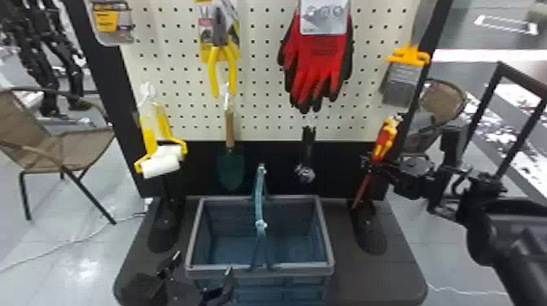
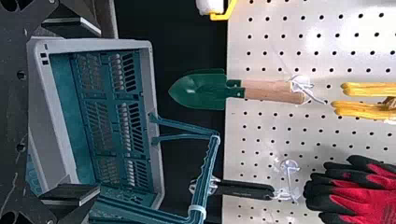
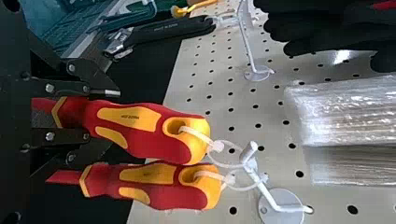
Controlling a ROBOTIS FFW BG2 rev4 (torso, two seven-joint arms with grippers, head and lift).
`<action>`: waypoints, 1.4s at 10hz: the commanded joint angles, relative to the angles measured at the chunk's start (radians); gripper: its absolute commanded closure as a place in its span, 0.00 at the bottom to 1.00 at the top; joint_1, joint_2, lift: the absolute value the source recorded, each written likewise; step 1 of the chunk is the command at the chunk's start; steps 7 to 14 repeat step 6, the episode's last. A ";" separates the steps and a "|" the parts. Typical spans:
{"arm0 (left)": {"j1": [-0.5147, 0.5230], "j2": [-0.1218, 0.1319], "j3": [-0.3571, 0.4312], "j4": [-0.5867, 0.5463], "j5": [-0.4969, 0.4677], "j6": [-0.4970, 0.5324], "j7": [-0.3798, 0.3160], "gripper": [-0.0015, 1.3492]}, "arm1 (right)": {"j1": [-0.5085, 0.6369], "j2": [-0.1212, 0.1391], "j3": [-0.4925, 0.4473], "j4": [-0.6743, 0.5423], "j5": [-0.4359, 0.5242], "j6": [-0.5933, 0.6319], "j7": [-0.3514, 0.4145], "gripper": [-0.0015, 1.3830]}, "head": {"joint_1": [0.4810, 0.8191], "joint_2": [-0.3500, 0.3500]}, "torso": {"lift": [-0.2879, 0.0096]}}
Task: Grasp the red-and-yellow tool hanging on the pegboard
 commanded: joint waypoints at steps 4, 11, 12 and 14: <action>0.000 0.003 -0.002 0.000 0.002 0.002 0.000 0.10 | 0.006 0.004 -0.010 -0.004 0.001 0.002 0.000 0.93 | 0.20 0.50 | 0.63; 0.002 0.003 -0.002 0.000 0.002 0.003 0.000 0.10 | 0.010 0.005 -0.013 -0.005 0.000 0.002 -0.002 0.93 | 0.20 0.50 | 0.63; 0.002 0.003 -0.002 0.000 0.002 0.003 0.000 0.10 | 0.010 0.005 -0.013 -0.005 0.000 0.002 -0.002 0.93 | 0.20 0.50 | 0.63; 0.002 0.003 -0.002 0.000 0.002 0.003 0.000 0.10 | 0.010 0.005 -0.013 -0.005 0.000 0.002 -0.002 0.93 | 0.20 0.50 | 0.63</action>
